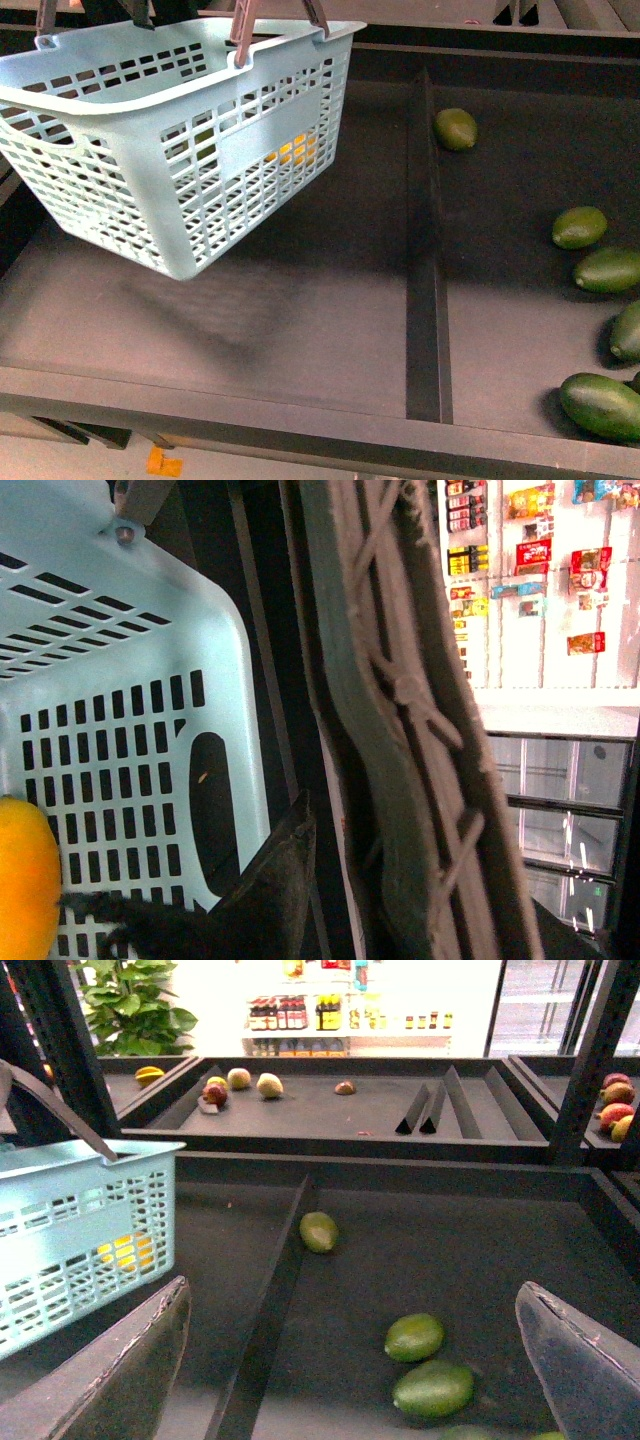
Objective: Pick mango and avocado into basket
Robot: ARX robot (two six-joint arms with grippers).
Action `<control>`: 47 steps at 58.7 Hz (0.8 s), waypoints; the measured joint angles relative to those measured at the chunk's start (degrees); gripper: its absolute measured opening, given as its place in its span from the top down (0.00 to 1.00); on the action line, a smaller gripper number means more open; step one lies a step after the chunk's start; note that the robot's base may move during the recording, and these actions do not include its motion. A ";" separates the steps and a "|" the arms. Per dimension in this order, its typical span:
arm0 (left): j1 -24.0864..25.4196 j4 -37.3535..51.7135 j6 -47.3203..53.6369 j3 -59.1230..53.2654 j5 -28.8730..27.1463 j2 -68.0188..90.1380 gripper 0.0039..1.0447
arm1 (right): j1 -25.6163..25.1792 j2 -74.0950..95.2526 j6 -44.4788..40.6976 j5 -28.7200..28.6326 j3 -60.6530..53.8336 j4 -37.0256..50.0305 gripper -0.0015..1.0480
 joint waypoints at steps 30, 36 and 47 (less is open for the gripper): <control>-0.57 -3.65 -6.95 -1.29 -2.62 4.68 0.53 | 0.00 0.00 0.00 0.00 -0.02 0.00 0.08; -1.66 -4.72 -10.10 -5.03 -3.37 2.32 0.27 | 0.00 0.00 0.00 0.04 -0.02 0.00 0.08; -0.87 -4.81 -13.22 -13.35 -6.29 -7.21 0.08 | 0.00 0.00 0.00 0.04 -0.02 0.00 0.08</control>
